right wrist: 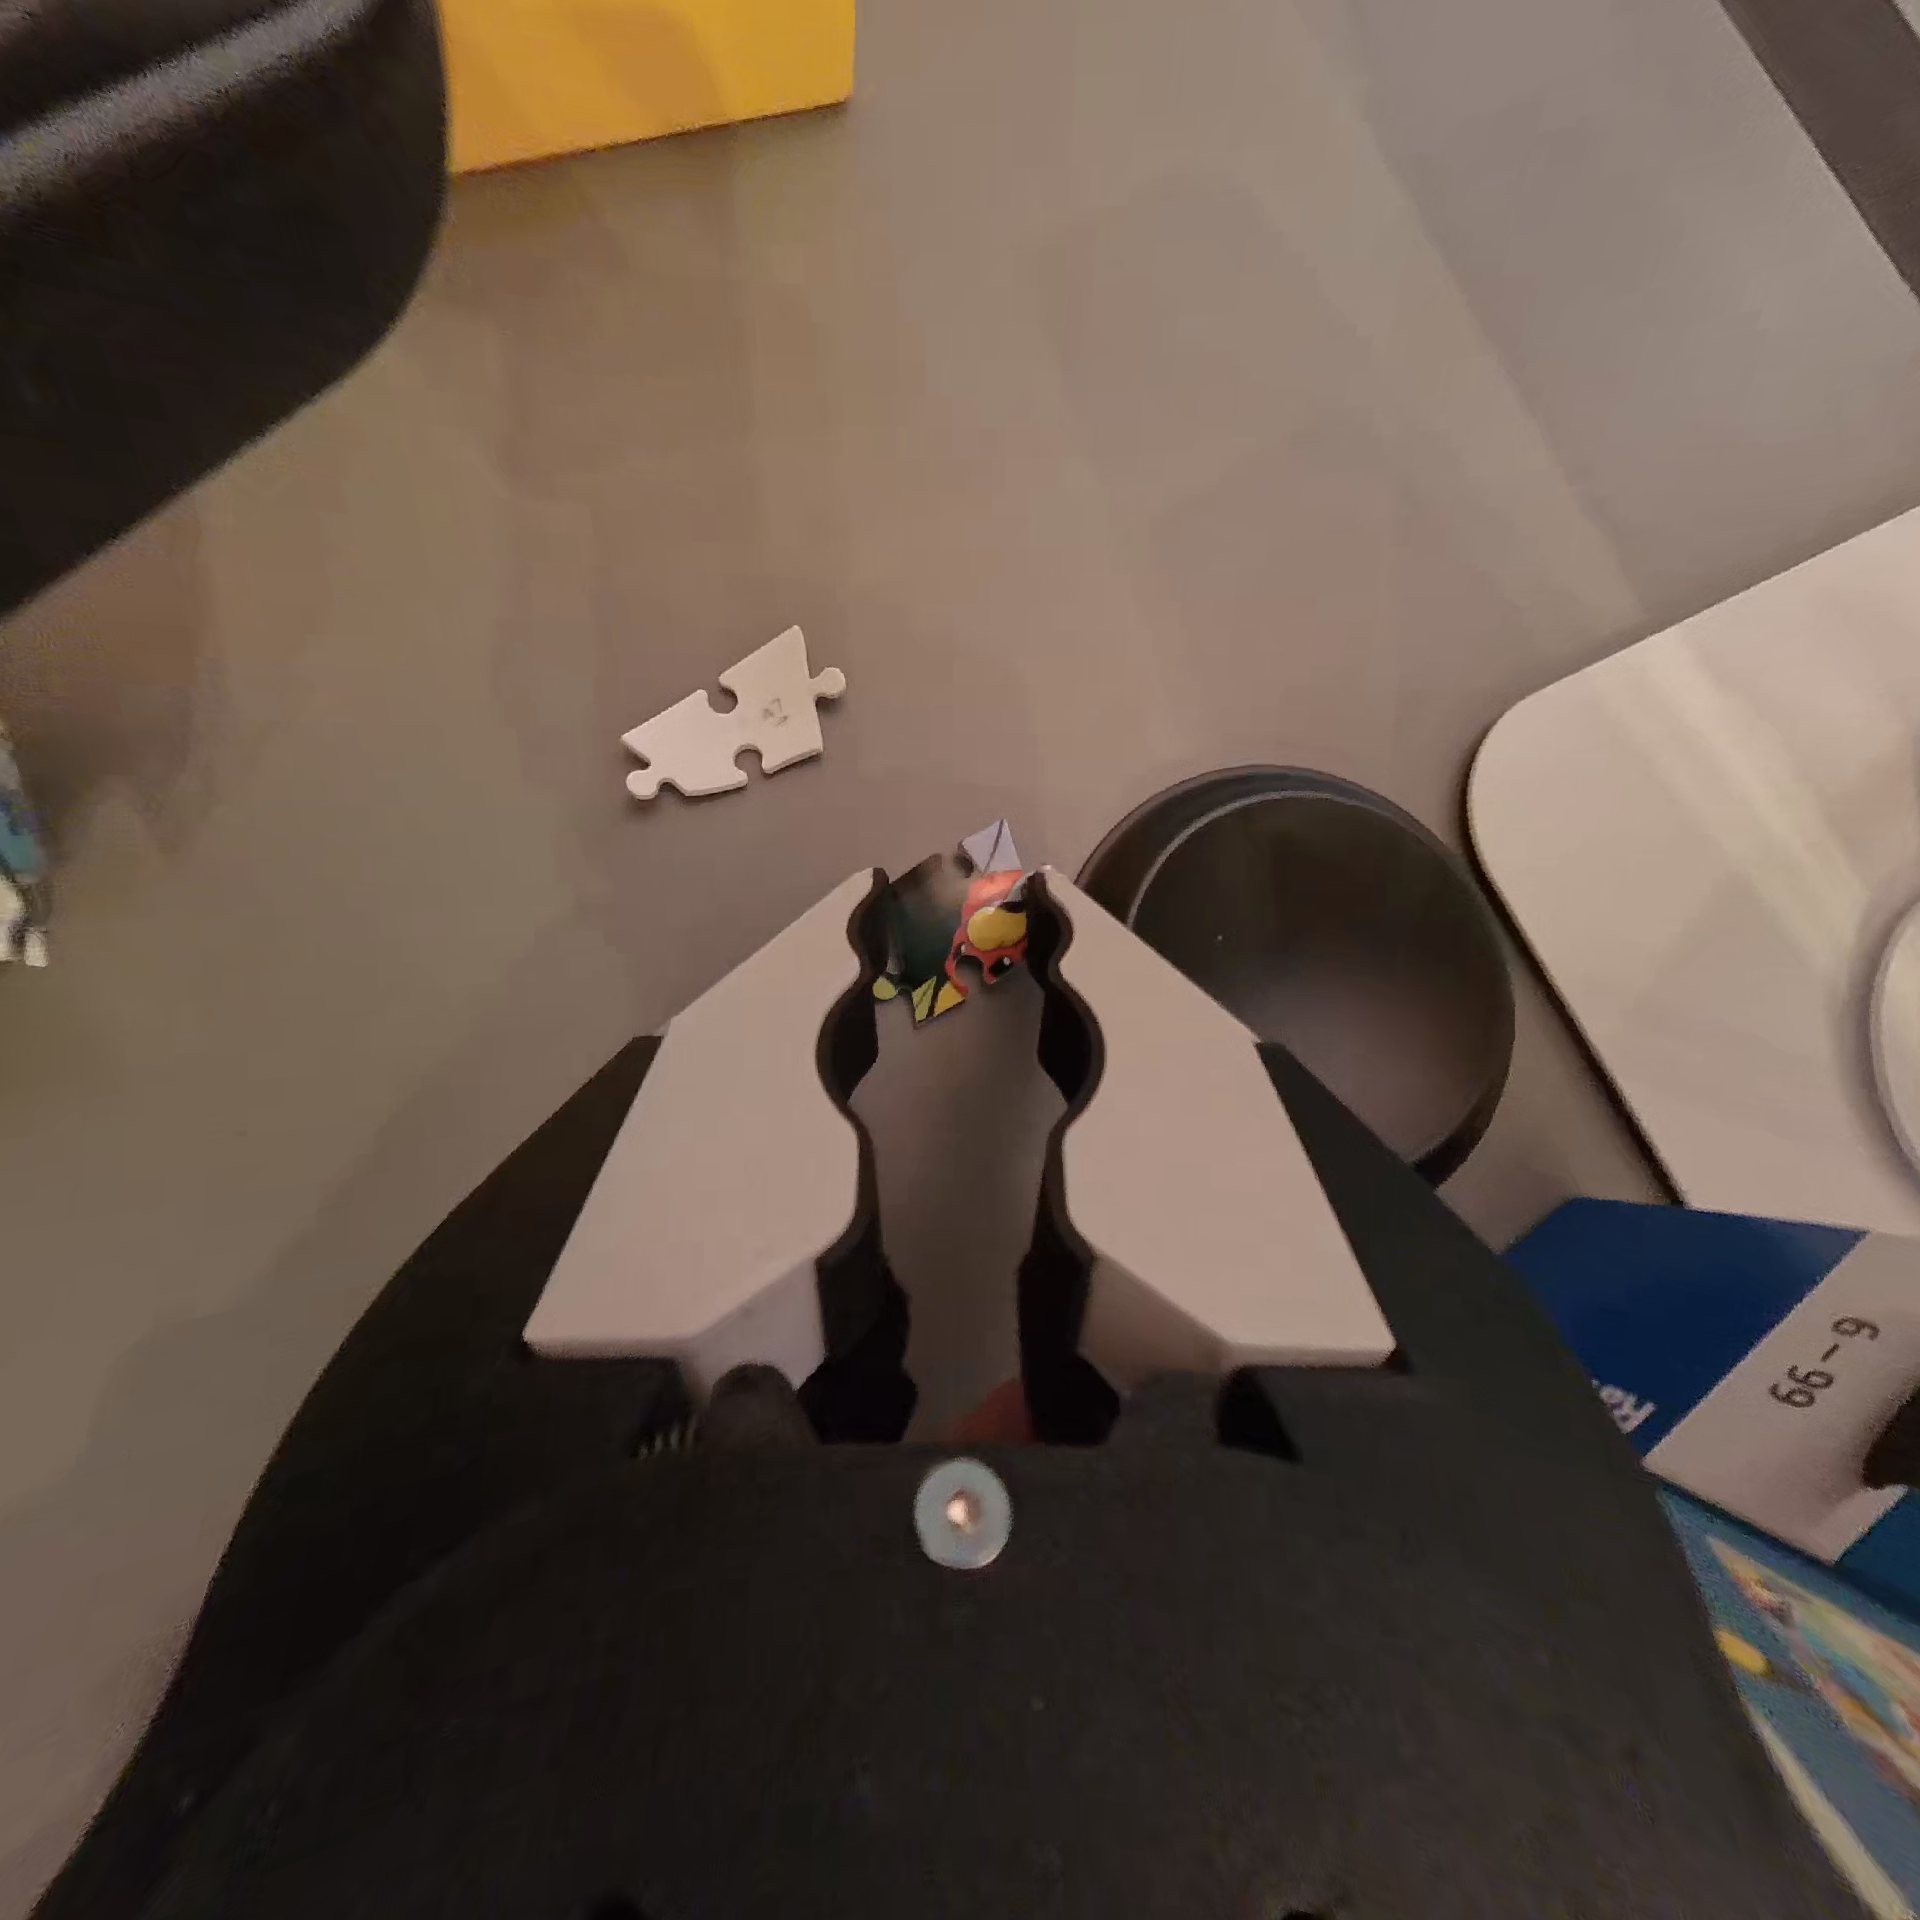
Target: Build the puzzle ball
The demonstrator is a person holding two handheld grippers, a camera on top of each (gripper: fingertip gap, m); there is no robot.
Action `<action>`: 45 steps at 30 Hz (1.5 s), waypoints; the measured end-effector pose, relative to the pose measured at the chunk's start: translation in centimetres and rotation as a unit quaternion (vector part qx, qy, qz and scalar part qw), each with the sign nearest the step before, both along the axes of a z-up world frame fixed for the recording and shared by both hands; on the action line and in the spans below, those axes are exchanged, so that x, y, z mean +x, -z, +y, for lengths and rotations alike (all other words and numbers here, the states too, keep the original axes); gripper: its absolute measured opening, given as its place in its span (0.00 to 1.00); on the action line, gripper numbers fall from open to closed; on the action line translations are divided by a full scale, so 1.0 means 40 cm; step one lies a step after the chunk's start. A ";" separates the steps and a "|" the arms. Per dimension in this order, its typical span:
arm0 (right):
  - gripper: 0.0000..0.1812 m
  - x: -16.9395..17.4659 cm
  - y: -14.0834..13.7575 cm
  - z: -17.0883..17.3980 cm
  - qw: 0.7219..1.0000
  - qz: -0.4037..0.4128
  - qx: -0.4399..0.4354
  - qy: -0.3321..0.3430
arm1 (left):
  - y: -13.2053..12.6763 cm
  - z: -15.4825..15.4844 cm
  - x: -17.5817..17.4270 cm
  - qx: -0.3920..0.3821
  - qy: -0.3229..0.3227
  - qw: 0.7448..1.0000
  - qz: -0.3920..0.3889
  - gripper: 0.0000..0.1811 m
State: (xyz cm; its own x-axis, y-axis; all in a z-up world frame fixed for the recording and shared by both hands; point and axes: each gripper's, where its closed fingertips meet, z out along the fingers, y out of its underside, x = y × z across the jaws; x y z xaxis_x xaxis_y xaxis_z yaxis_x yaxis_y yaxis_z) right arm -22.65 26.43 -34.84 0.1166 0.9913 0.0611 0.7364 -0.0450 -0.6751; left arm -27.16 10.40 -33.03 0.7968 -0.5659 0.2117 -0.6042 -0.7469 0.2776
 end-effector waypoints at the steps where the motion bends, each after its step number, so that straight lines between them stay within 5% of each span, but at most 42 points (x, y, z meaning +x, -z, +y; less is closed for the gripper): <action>1: 0.14 0.006 -0.002 -0.002 1.000 0.006 -0.018 0.005 | 0.000 0.002 0.001 0.000 0.001 1.000 0.000 0.04; 5: 0.12 0.052 -0.019 -0.040 0.993 0.027 -0.111 0.007 | -0.001 0.012 0.008 0.002 0.005 1.000 -0.001 0.04; 8: 0.01 0.097 -0.062 -0.091 0.969 0.058 -0.240 0.008 | 0.002 0.017 0.016 0.000 0.010 1.000 -0.001 0.04; 18: 0.00 0.277 -0.047 -0.085 0.970 0.029 -0.238 0.037 | 0.005 0.036 0.063 0.003 0.028 1.000 -0.008 0.04; 24: 0.00 0.266 -0.114 -0.202 0.952 0.053 -0.300 -0.010 | 0.004 0.050 0.082 0.000 0.036 0.999 -0.001 0.04; 29: 0.00 0.228 -0.103 -0.308 0.948 0.043 -0.315 -0.031 | 0.007 0.059 0.094 -0.011 0.044 0.999 0.012 0.04; 45: 0.00 0.183 -0.065 -0.331 0.944 0.037 -0.328 -0.005 | 0.005 0.092 0.173 -0.029 0.104 0.992 0.061 0.04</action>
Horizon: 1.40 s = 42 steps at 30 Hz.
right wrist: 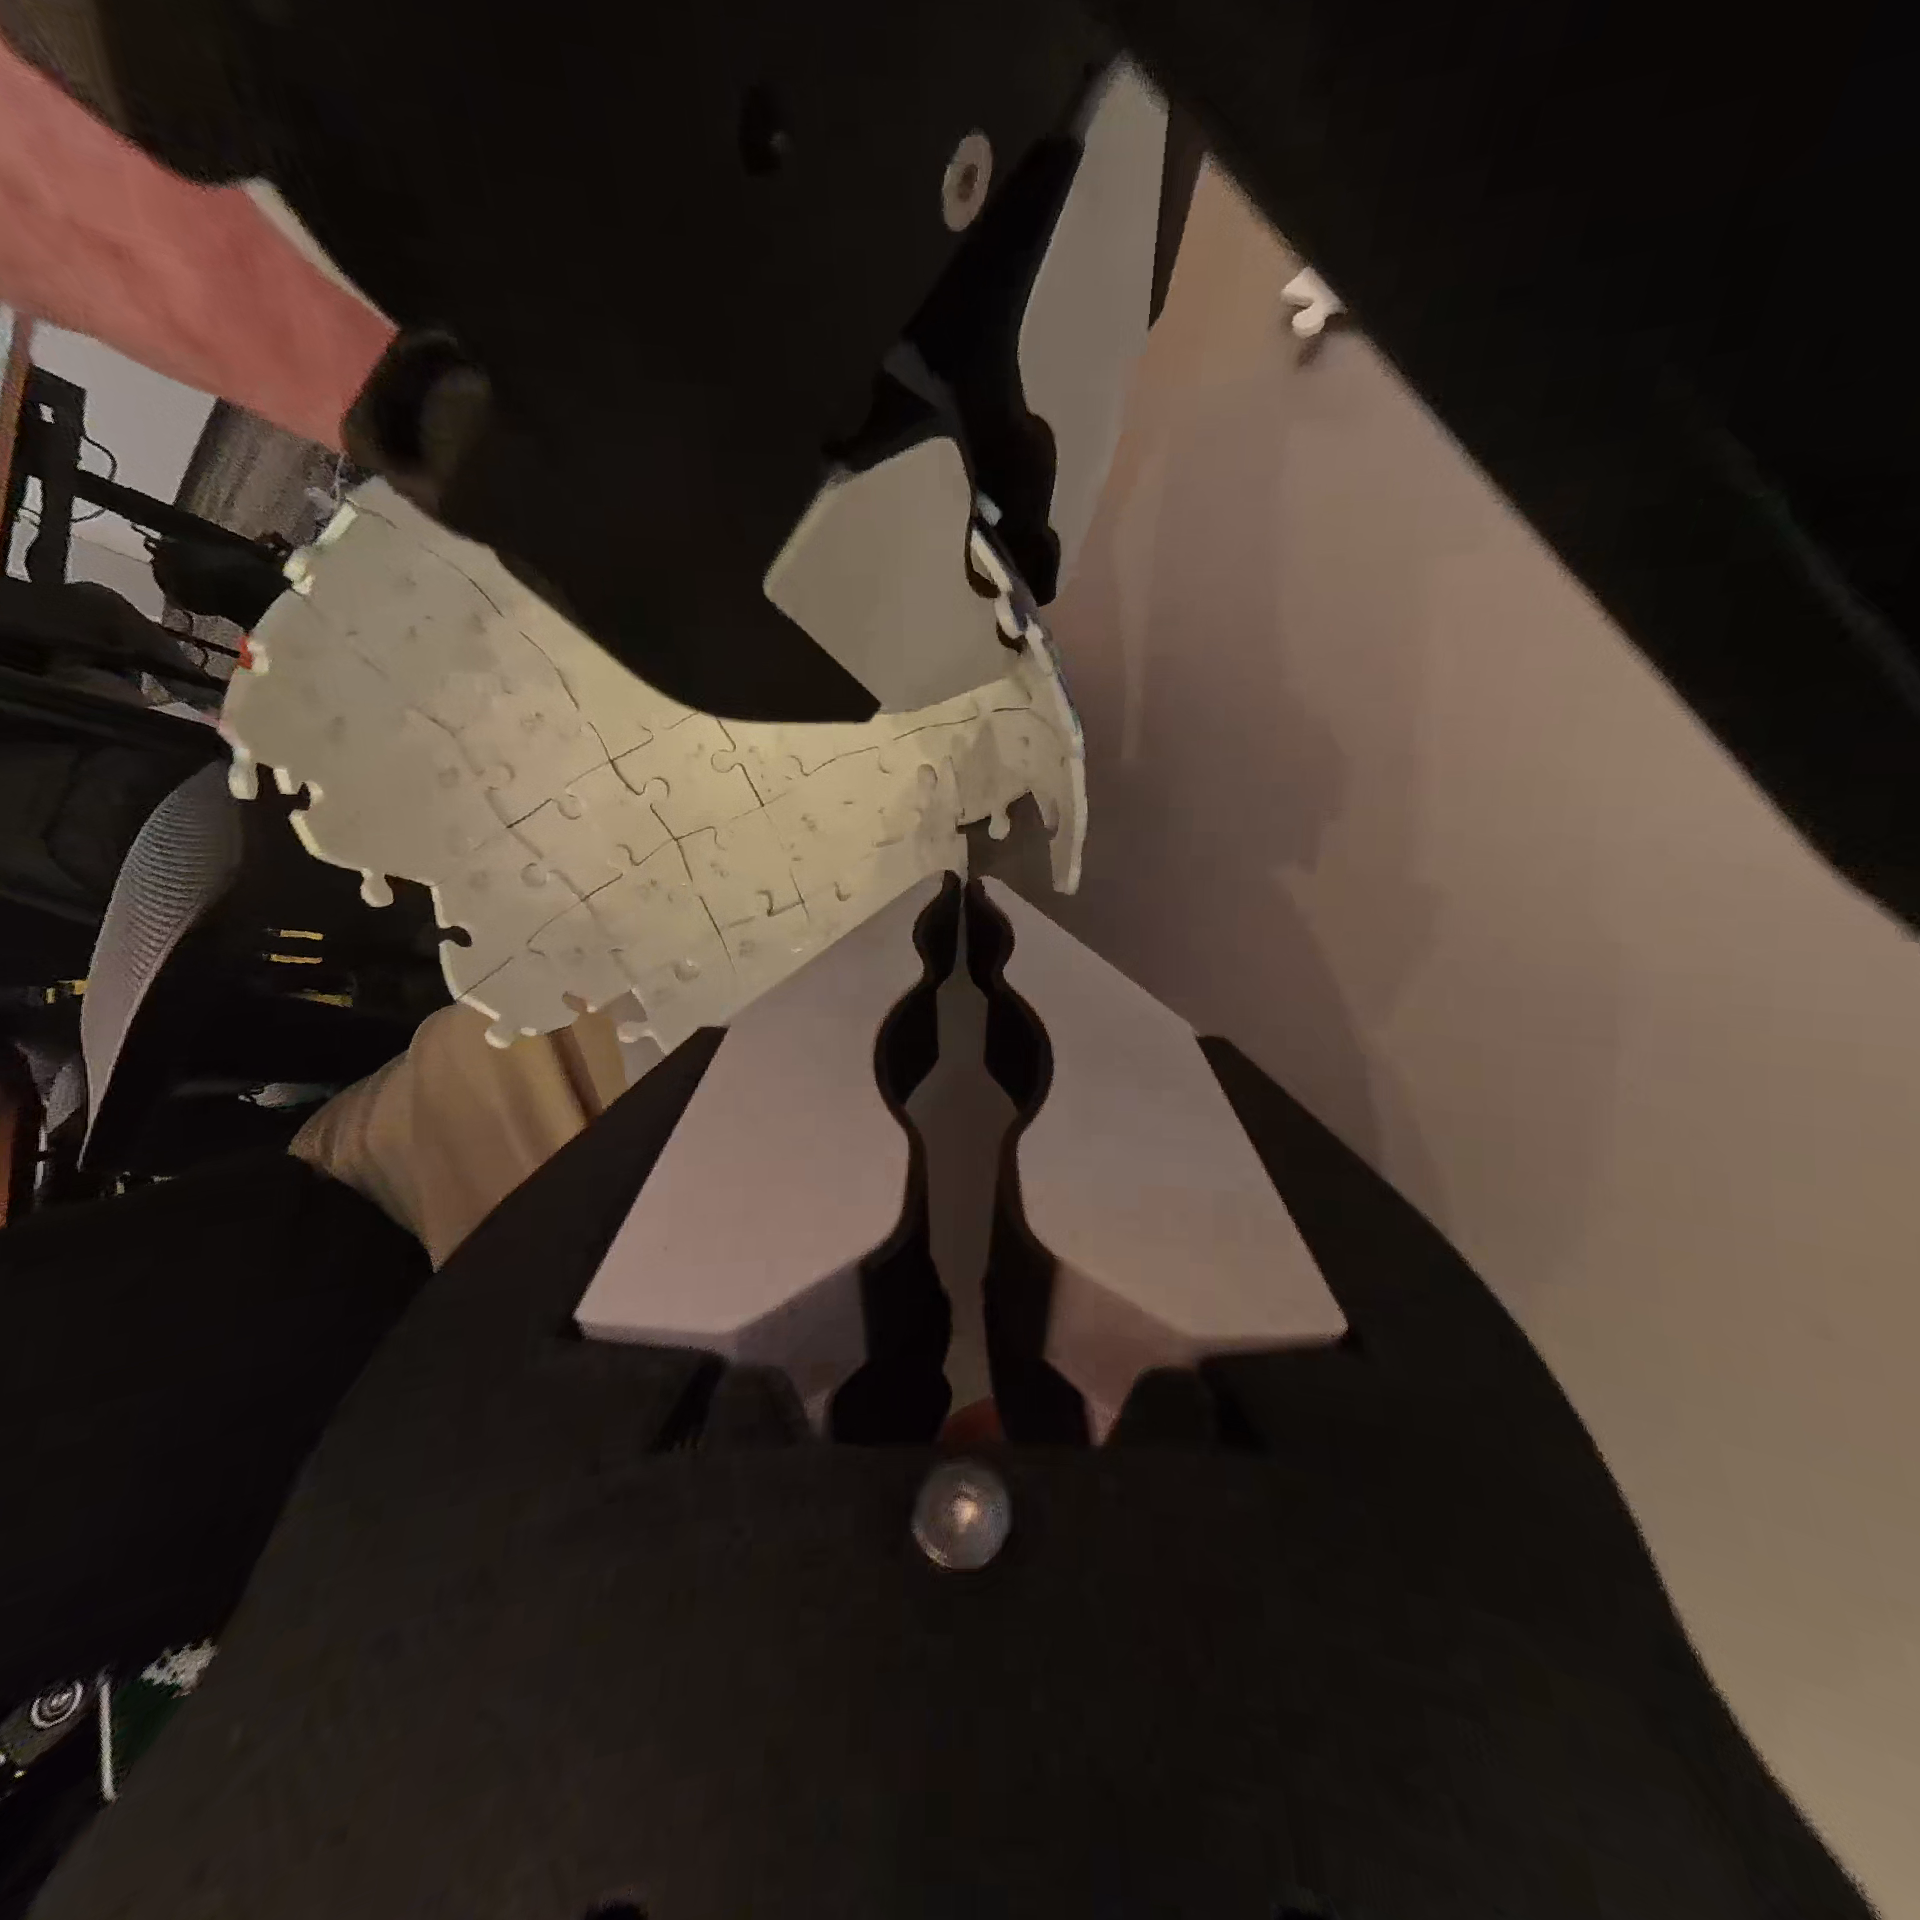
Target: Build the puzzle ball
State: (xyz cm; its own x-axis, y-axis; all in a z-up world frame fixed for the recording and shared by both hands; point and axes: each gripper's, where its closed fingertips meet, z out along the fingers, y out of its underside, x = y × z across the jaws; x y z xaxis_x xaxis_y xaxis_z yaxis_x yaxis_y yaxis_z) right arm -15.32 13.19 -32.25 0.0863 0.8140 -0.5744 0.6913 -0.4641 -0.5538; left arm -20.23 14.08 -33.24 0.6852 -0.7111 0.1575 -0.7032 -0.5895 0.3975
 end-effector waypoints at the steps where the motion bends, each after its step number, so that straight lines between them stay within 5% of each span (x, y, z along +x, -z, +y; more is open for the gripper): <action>1: 0.00 0.001 0.001 0.002 1.000 -0.001 0.003 0.000 | 0.000 0.002 0.004 0.000 0.002 1.000 0.001 0.04; 18: 0.00 0.073 -0.005 0.029 0.999 0.004 -0.017 0.035 | 0.002 0.014 0.009 -0.001 -0.004 1.000 -0.009 0.04; 29: 0.00 0.175 0.036 0.079 0.981 -0.015 0.004 0.194 | 0.004 0.014 0.006 -0.002 -0.012 1.000 -0.017 0.04; 34: 0.09 0.188 0.013 0.051 0.987 -0.019 0.019 0.160 | 0.003 0.014 0.006 0.001 -0.011 1.000 -0.017 0.04; 42: 0.19 0.198 0.047 0.078 0.984 -0.053 0.164 0.042 | 0.001 0.010 0.003 0.003 -0.010 1.000 -0.020 0.04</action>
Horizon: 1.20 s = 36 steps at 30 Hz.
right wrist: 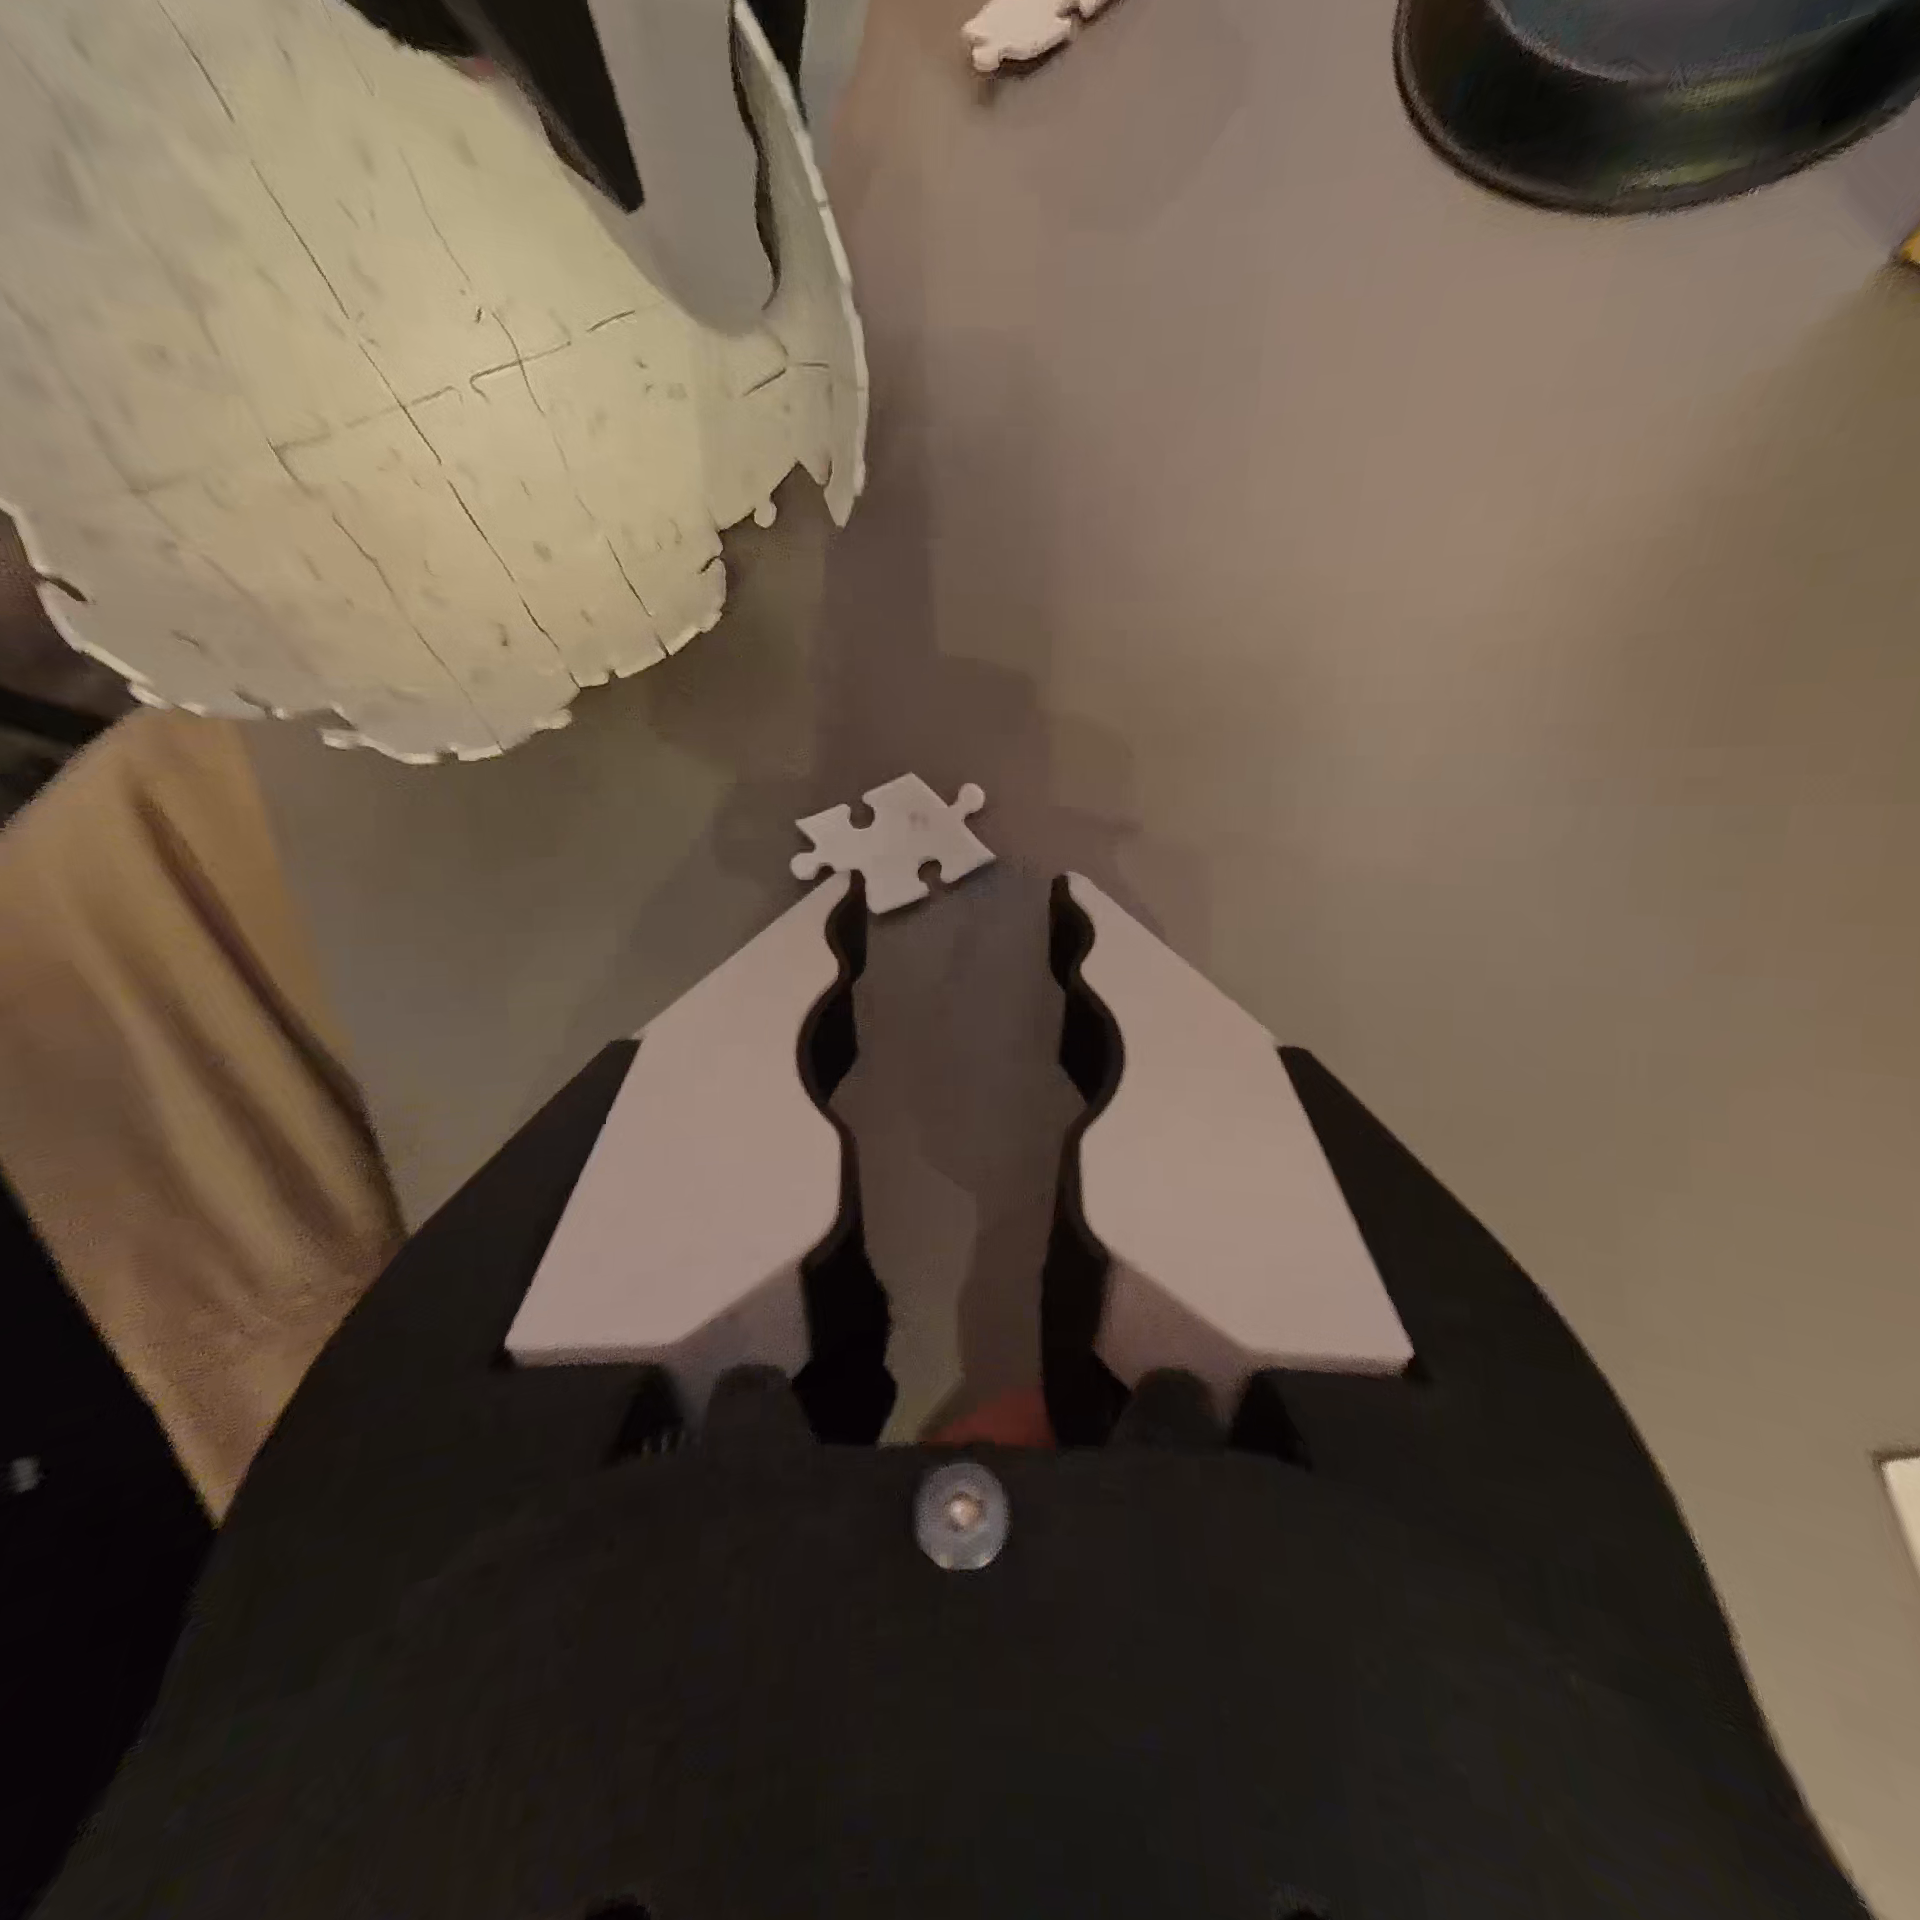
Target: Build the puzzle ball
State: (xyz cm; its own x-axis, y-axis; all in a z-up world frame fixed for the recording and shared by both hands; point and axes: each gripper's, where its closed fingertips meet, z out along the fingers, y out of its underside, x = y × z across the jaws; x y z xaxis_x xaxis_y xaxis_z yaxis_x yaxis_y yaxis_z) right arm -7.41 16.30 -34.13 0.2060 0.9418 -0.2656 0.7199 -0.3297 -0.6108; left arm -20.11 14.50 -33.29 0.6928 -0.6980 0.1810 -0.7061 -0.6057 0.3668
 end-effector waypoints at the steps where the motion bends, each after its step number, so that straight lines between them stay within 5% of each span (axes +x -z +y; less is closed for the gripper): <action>1: 0.19 -0.003 0.004 -0.004 1.000 0.001 0.011 -0.012 | 0.000 0.001 0.000 0.000 0.001 1.000 -0.001 0.04; 11: 0.16 -0.022 0.020 -0.033 0.986 -0.019 0.112 -0.119 | 0.001 0.006 0.007 0.001 0.011 1.000 0.001 0.04; 20: 0.03 -0.026 0.020 -0.045 0.986 -0.019 0.115 -0.116 | 0.000 0.005 0.006 0.001 0.009 1.000 0.000 0.04; 26: 0.22 -0.048 0.008 -0.078 0.990 -0.012 0.097 -0.104 | -0.001 0.002 0.003 0.002 0.006 1.000 -0.003 0.04; 31: 0.19 -0.089 0.010 -0.116 0.987 -0.006 0.126 -0.097 | -0.001 -0.002 -0.003 0.003 -0.001 1.000 -0.008 0.04; 36: 0.14 -0.086 0.021 -0.068 0.985 -0.017 0.144 -0.088 | -0.003 -0.004 -0.007 0.006 -0.001 1.000 -0.010 0.04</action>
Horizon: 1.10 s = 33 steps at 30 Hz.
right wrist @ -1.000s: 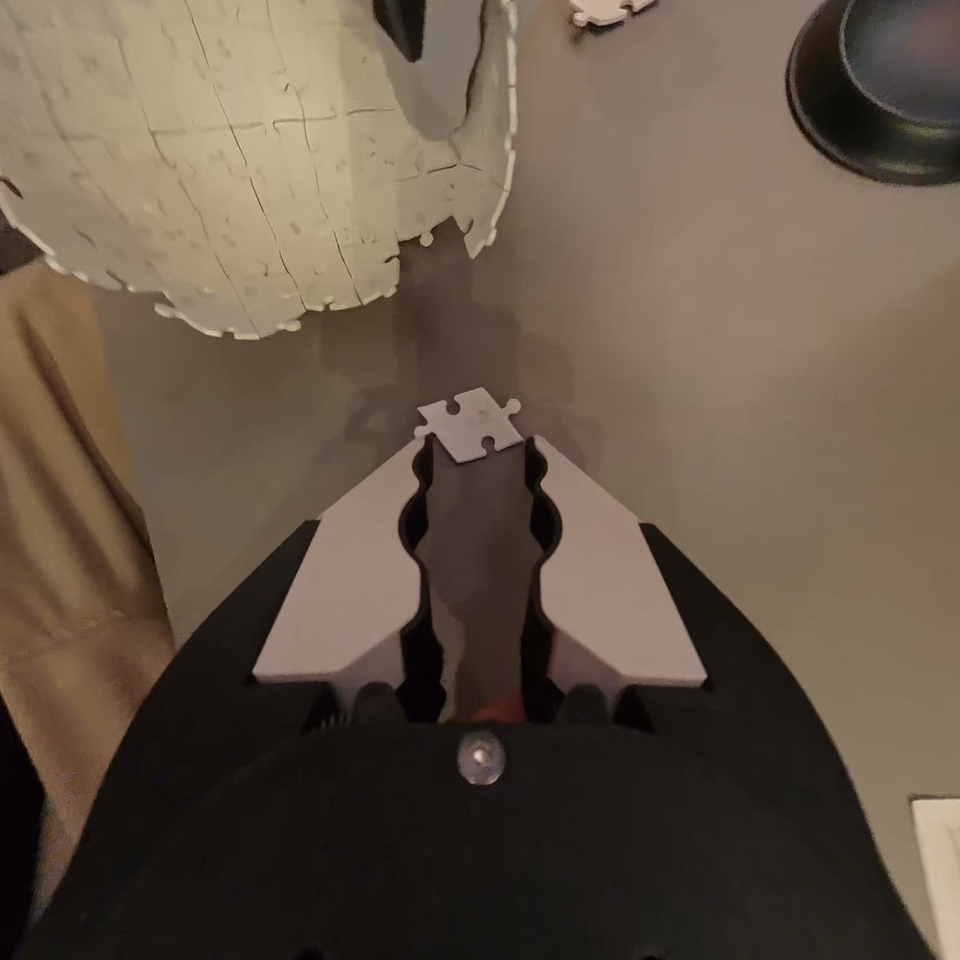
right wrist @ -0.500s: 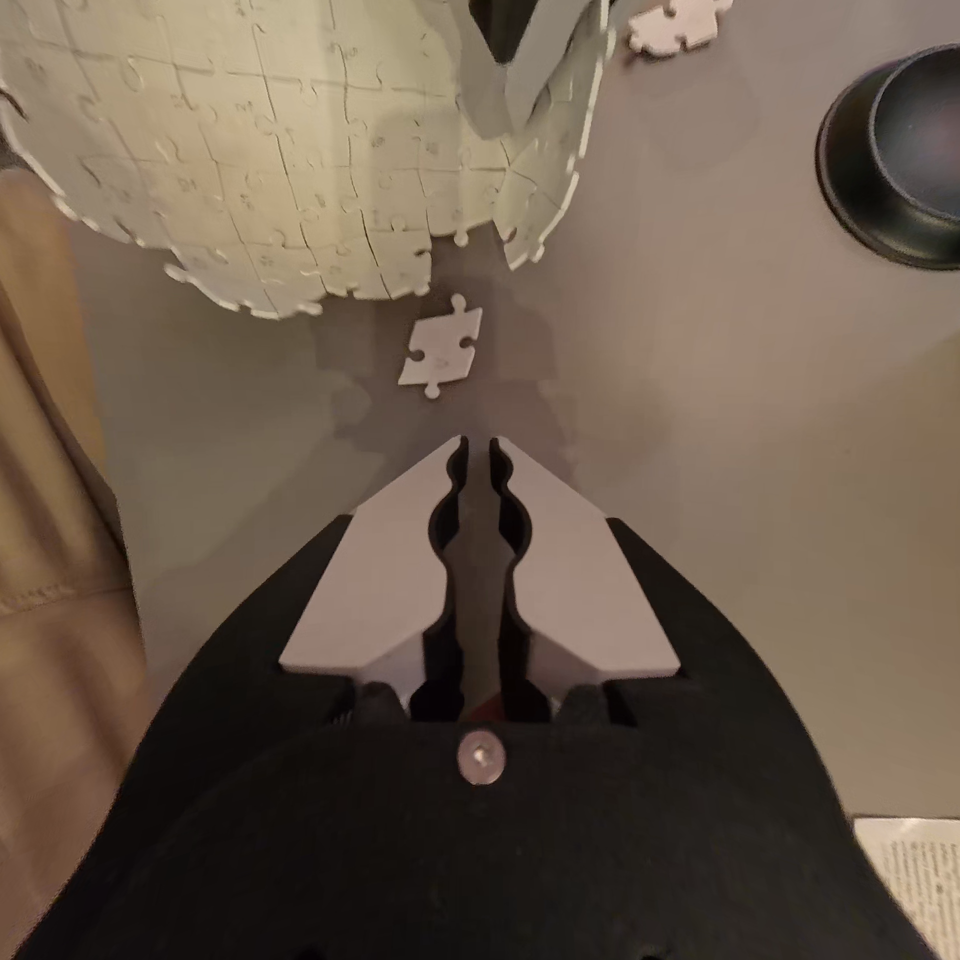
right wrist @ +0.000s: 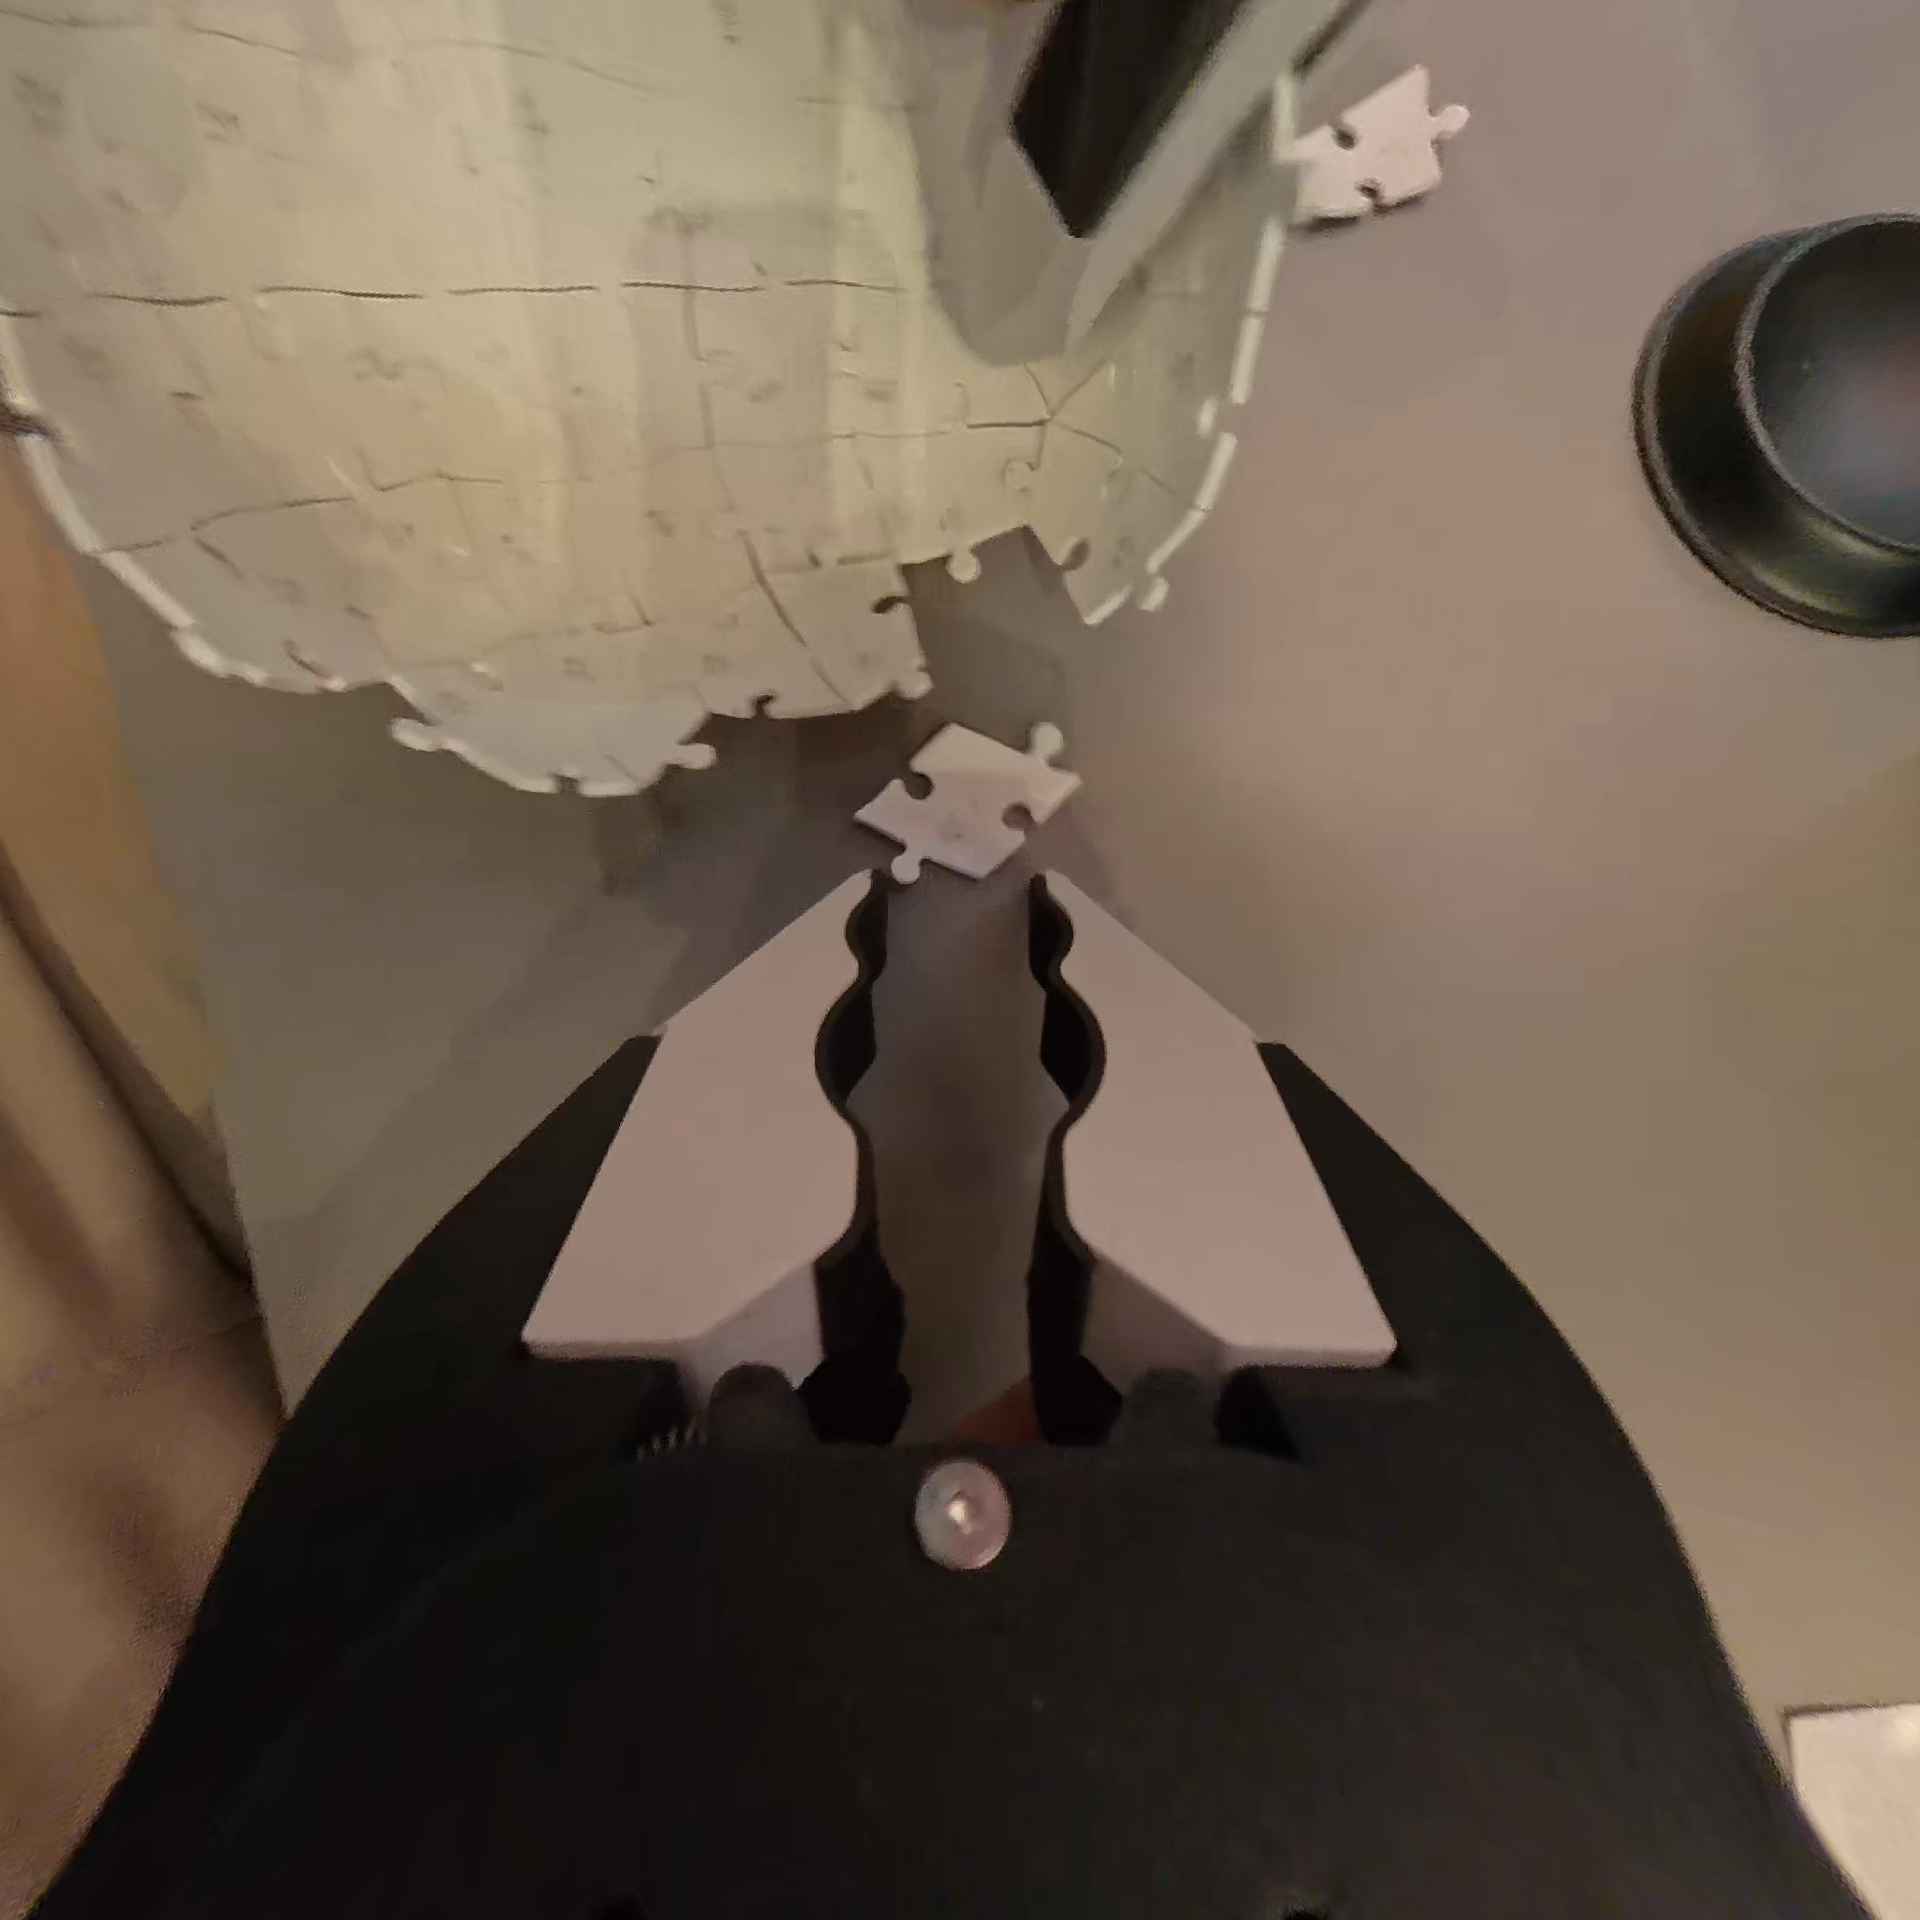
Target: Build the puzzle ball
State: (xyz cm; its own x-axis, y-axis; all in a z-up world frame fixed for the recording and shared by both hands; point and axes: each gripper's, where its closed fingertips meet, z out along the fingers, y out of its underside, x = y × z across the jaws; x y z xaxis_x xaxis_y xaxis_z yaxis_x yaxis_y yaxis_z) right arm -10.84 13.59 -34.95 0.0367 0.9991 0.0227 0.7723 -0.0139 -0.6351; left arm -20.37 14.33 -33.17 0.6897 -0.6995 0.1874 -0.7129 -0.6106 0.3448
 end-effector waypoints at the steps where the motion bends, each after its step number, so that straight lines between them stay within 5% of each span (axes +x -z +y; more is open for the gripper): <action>1: 0.13 0.006 0.000 0.014 1.000 -0.002 0.001 0.004 | 0.000 0.000 -0.001 0.000 0.000 1.000 0.000 0.04; 5: 0.11 0.035 -0.010 0.071 1.000 -0.003 0.012 0.025 | 0.001 0.001 -0.002 0.000 0.002 1.000 -0.002 0.04; 9: 0.17 0.018 -0.029 0.033 1.000 0.013 -0.015 -0.024 | 0.002 0.004 0.001 0.000 0.006 1.000 -0.001 0.04; 23: 0.19 -0.026 -0.002 0.029 0.999 -0.004 0.021 -0.031 | 0.004 0.003 -0.002 -0.001 0.005 1.000 -0.009 0.04; 33: 0.18 -0.045 0.001 0.017 0.994 -0.002 -0.006 -0.113 | 0.004 0.001 -0.005 -0.003 0.003 1.000 -0.012 0.04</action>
State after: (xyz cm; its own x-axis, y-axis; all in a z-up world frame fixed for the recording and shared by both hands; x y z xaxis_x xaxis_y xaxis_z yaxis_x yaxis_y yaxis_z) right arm -12.64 14.29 -35.01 -0.1885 0.9820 0.0109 0.7592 0.1527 -0.6327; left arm -20.55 14.37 -33.34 0.6811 -0.7018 0.2087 -0.7243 -0.6044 0.3318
